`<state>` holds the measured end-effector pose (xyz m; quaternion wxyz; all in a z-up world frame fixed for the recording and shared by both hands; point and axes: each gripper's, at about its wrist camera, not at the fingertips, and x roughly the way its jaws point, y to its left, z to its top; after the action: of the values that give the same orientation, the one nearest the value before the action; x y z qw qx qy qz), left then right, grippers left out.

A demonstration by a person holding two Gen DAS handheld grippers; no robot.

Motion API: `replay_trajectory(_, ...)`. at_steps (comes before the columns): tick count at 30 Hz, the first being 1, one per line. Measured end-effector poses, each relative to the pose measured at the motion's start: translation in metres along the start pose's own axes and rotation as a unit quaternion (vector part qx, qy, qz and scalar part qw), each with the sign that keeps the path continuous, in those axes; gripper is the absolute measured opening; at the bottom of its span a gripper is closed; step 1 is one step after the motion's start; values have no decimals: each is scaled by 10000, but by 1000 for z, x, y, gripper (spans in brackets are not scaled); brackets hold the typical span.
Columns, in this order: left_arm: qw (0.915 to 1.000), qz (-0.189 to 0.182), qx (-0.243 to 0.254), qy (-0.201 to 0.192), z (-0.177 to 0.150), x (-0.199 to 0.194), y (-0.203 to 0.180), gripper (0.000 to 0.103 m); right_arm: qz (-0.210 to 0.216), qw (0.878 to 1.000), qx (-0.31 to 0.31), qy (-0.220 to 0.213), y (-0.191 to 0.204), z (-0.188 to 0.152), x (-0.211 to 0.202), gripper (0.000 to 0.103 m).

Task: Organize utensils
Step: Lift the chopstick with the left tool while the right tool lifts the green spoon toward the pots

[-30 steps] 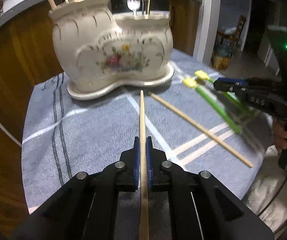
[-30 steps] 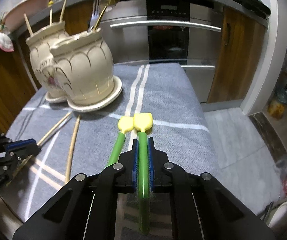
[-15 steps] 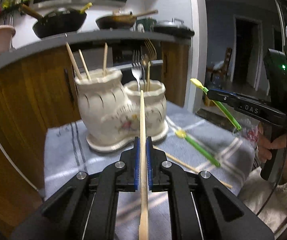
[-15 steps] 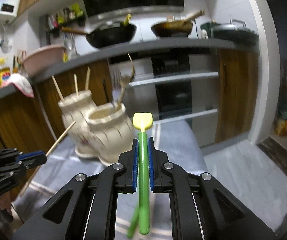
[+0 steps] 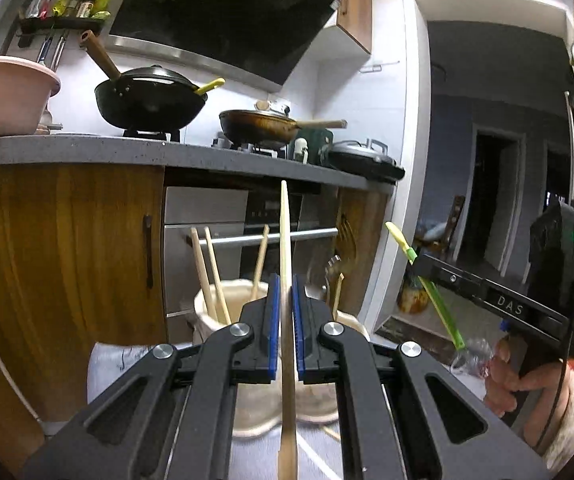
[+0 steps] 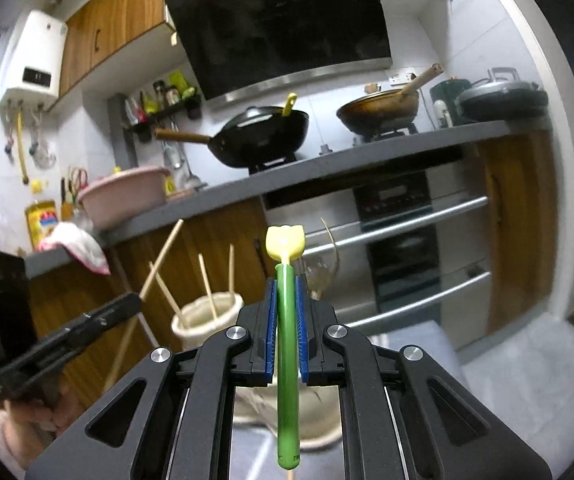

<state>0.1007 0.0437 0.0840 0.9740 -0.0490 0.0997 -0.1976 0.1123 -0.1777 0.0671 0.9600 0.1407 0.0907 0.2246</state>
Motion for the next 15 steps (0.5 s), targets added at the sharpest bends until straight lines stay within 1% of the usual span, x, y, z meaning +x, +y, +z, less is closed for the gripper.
replay_trajectory(2,9999,-1,-8,-125,3,9,3,6,75,9999,110,-67,-3,4,9,10)
replay_trajectory(7,9985,-251,-259,-417,12,25,17,6,316,9987,372,-153,-6,9,35,10)
replay_trajectory(9,9977,-301,-383,-463,17,35,24,6,351,9986,365,-158,-4,8,46,10)
replay_trajectory(12,9951,-496,-697,-491,23,48,36,6,427,9983,352,-173,-2,7,56,10)
replay_trajectory(15,9946,-511,-713,-550,26,57,40,6,502,9980,305,-210,0,6,64,10)
